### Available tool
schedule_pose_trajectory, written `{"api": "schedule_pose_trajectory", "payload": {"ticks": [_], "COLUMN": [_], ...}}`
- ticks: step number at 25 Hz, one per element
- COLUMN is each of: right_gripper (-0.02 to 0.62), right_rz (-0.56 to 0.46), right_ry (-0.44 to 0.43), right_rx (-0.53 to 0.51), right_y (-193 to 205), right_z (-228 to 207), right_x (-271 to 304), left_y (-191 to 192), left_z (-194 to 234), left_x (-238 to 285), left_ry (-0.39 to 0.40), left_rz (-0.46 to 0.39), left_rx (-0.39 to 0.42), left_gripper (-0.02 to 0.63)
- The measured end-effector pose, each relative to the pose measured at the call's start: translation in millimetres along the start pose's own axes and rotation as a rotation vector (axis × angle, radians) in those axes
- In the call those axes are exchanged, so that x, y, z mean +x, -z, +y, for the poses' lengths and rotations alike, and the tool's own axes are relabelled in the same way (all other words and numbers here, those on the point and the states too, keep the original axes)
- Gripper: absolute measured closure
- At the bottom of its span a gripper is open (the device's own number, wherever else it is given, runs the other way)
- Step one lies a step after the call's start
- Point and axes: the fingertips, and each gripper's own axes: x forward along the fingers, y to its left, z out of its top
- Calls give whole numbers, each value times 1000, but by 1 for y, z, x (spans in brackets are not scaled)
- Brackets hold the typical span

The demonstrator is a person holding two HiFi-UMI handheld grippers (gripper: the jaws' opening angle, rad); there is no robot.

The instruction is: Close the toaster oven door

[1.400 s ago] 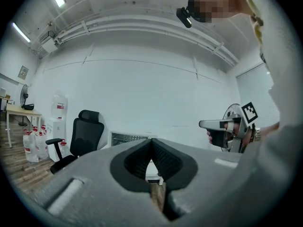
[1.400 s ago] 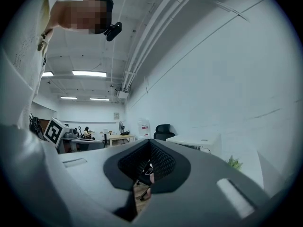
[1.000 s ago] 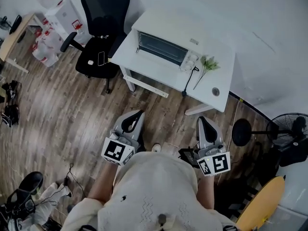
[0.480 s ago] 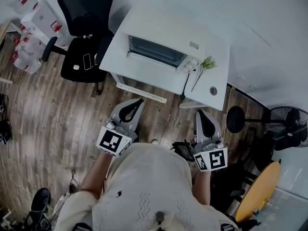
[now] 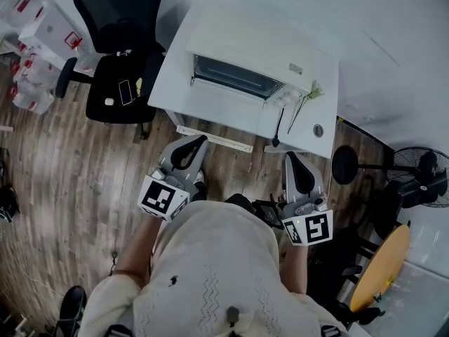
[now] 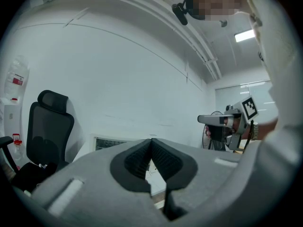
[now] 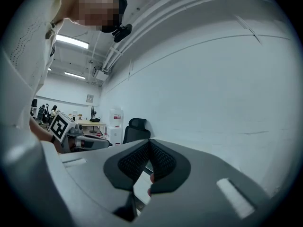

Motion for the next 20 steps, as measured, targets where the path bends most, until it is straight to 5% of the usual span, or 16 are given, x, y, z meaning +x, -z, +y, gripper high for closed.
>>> {"api": "schedule_pose_trajectory", "payload": {"ticks": [10,20], "right_gripper": [584,584], "right_rz": [44,115], "right_ry": [-57,-228], "right_rx": [1,-5], "right_y": [15,38], "right_z": [11,18], "right_x": [42,71], "left_y": [61,136], "left_z": [35,48], "left_x": [-4,-5], "left_ry": [-55,-208], "left_rz": [113,207], "left_rx": [-71,-233], "left_gripper": [603,603]}}
